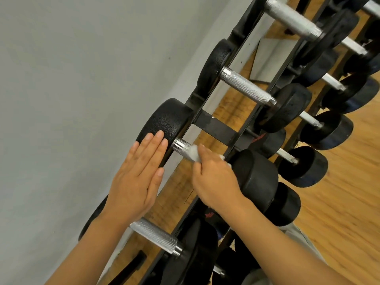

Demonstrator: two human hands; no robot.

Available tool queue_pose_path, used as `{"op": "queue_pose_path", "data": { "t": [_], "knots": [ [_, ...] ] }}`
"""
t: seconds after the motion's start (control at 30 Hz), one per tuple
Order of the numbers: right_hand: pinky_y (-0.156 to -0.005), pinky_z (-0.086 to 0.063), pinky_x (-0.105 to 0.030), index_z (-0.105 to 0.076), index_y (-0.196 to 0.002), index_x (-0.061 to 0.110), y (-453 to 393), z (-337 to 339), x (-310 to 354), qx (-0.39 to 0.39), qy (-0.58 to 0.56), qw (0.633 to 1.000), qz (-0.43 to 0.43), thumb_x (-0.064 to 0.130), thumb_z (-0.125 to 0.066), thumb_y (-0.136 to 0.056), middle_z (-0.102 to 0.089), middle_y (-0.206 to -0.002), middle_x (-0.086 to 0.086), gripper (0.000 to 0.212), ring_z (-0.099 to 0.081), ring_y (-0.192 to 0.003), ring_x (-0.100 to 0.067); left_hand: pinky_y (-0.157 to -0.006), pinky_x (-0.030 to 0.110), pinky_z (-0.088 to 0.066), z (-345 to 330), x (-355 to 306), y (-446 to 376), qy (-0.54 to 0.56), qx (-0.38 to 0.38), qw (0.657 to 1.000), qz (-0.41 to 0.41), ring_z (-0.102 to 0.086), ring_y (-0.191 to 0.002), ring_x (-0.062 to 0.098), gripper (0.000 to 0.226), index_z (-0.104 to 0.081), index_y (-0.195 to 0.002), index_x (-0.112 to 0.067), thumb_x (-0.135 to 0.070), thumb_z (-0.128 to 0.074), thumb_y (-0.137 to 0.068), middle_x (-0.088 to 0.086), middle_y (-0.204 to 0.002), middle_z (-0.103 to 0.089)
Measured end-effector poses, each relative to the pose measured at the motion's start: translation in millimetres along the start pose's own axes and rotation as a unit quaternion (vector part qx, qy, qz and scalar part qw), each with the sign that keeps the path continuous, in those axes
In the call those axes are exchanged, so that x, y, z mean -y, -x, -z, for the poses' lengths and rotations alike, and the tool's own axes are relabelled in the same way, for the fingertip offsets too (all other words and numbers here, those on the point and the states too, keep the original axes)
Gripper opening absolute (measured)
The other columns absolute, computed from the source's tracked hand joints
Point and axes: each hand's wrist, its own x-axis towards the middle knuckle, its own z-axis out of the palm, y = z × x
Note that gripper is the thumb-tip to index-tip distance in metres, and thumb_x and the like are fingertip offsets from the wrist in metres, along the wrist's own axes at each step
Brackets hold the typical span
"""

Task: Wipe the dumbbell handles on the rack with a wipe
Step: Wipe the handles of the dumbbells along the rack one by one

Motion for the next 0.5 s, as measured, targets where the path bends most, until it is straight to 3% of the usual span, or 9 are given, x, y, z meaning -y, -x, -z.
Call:
{"op": "queue_pose_path", "data": {
  "t": [0.1, 0.17, 0.27, 0.37, 0.5],
  "knots": [
    [-0.119, -0.015, -0.049, -0.002, -0.155, 0.007, 9, -7, -2, 0.048, 0.098, 0.993, -0.037, 0.027, -0.027, -0.103, -0.008, -0.163, -0.008, 0.061, -0.013, -0.147, -0.027, -0.124, 0.036, -0.009, -1, 0, 0, -0.002, 0.003, 1.0, 0.002, -0.012, -0.152, 0.017, 0.049, -0.021, -0.153, -0.006, -0.027, -0.021, -0.108, 0.004, -0.161, -0.021],
    [-0.12, -0.006, -0.05, 0.006, -0.154, 0.007, 8, -12, 4, 0.039, 0.099, 0.994, -0.032, 0.028, -0.025, -0.103, 0.003, -0.164, -0.008, 0.063, -0.003, -0.149, -0.028, -0.124, 0.037, -0.009, -1, -1, 0, -0.006, 0.003, 1.0, 0.004, -0.012, -0.152, 0.017, 0.05, -0.02, -0.153, -0.007, -0.027, -0.021, -0.108, 0.005, -0.161, -0.022],
    [-0.12, 0.006, -0.046, 0.007, -0.154, 0.009, 4, -24, 11, -0.003, 0.062, 0.998, 0.021, 0.032, -0.013, -0.095, 0.008, -0.164, -0.006, 0.067, 0.008, -0.15, -0.028, -0.124, 0.037, -0.009, -1, -1, 0, -0.01, 0.002, 1.0, 0.007, -0.012, -0.152, 0.017, 0.05, -0.02, -0.153, -0.006, -0.028, -0.021, -0.108, 0.006, -0.162, -0.021],
    [-0.12, 0.008, -0.046, 0.002, -0.155, 0.011, 1, -37, 11, -0.031, 0.061, 0.993, 0.094, 0.034, -0.003, -0.084, 0.007, -0.164, -0.005, 0.076, 0.01, -0.15, -0.027, -0.124, 0.036, -0.009, -1, 0, 0, -0.011, 0.004, 1.0, 0.007, -0.012, -0.152, 0.018, 0.05, -0.02, -0.154, -0.007, -0.03, -0.019, -0.109, 0.007, -0.162, -0.021],
    [-0.112, 0.019, -0.032, 0.003, -0.155, 0.014, 5, -34, 1, -0.039, 0.053, 0.989, 0.134, 0.022, -0.018, -0.09, 0.012, -0.162, -0.001, 0.068, 0.014, -0.149, -0.022, -0.125, 0.035, -0.008, -2, -1, 1, -0.007, 0.002, 1.0, 0.01, -0.014, -0.152, 0.019, 0.05, -0.021, -0.154, -0.007, -0.029, -0.021, -0.108, 0.008, -0.162, -0.021]
  ]
}}
